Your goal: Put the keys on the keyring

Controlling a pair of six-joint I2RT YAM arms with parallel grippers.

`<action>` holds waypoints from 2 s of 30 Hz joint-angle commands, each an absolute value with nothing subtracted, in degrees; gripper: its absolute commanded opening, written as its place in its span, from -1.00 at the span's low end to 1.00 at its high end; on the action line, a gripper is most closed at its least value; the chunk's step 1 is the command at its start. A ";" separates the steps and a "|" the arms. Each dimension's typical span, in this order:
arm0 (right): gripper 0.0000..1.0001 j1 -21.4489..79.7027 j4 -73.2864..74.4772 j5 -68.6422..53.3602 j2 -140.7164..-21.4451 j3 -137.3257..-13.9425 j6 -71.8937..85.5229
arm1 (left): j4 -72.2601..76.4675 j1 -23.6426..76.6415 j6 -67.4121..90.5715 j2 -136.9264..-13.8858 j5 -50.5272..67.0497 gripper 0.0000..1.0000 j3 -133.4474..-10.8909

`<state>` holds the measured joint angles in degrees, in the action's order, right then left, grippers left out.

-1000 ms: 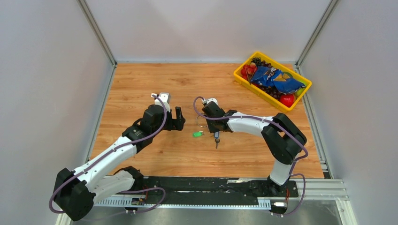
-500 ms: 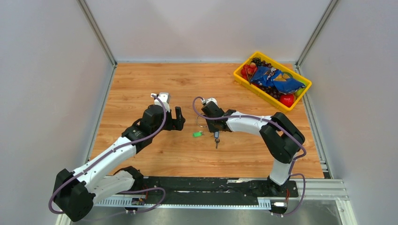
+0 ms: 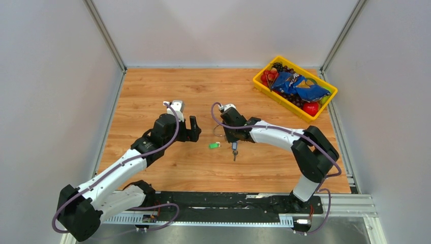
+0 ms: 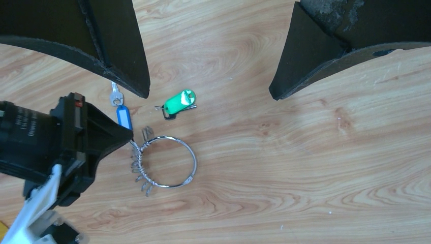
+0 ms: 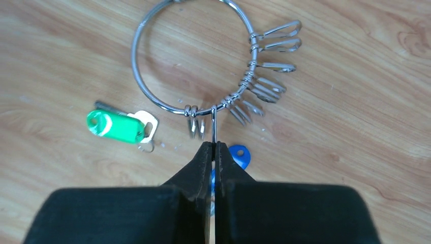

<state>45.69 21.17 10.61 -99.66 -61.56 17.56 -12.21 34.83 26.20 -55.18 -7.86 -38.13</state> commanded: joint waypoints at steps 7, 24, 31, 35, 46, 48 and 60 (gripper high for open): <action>-1.00 45.83 33.48 1.93 -88.66 -70.08 11.19 | -13.30 34.63 25.47 -52.10 3.70 1.00 -42.27; -1.00 45.81 57.70 -9.51 -90.40 -91.21 13.16 | -8.14 34.63 19.45 -50.19 19.05 1.00 -44.52; -1.00 46.05 64.11 -11.06 -89.97 -95.30 15.51 | -3.77 34.95 18.68 -50.67 20.62 1.00 -43.21; -1.00 46.67 66.82 -13.00 -90.71 -98.11 16.52 | -0.53 36.96 16.90 -50.53 21.86 1.00 -41.42; -1.00 48.22 74.69 -16.90 -94.62 -108.32 17.05 | 10.57 43.80 10.15 -49.69 17.95 1.00 -35.57; -1.00 48.24 75.56 -17.65 -95.00 -109.68 17.07 | 13.66 43.85 9.44 -49.16 18.09 1.00 -33.83; -1.00 49.28 76.01 -22.38 -94.96 -110.70 17.97 | 29.69 44.06 7.27 -48.70 18.11 1.00 -26.13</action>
